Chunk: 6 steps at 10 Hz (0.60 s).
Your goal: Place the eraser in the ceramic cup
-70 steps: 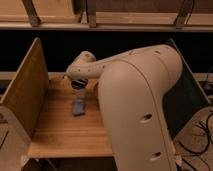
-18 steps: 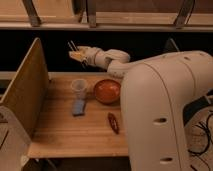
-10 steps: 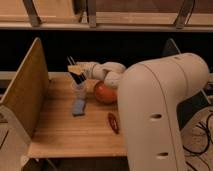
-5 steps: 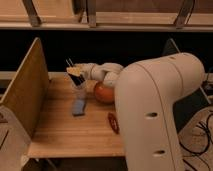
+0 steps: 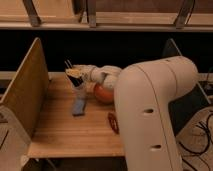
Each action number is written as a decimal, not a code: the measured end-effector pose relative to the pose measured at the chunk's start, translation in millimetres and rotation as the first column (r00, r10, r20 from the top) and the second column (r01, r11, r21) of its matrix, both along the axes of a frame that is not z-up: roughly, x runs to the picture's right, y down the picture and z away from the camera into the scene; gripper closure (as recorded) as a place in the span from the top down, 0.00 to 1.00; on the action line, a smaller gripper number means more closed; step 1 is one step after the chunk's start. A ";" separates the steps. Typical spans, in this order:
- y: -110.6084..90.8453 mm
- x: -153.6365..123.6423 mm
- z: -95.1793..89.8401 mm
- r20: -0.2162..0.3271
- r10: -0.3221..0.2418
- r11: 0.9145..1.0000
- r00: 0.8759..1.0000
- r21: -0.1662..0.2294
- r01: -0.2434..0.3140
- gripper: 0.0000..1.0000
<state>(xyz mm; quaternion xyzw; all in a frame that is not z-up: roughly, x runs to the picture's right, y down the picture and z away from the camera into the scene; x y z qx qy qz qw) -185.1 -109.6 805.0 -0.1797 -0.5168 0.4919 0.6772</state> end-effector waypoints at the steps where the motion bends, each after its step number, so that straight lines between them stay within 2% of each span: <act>1: 2.4 -2.8 2.7 0.012 -0.006 1.000 1.000 0.005 0.006 0.00; 4: 2.5 -7.3 14.2 0.040 -0.022 1.000 0.999 0.017 0.021 0.00; 6: -4.6 0.3 24.5 0.033 -0.021 0.999 0.999 0.025 0.020 0.00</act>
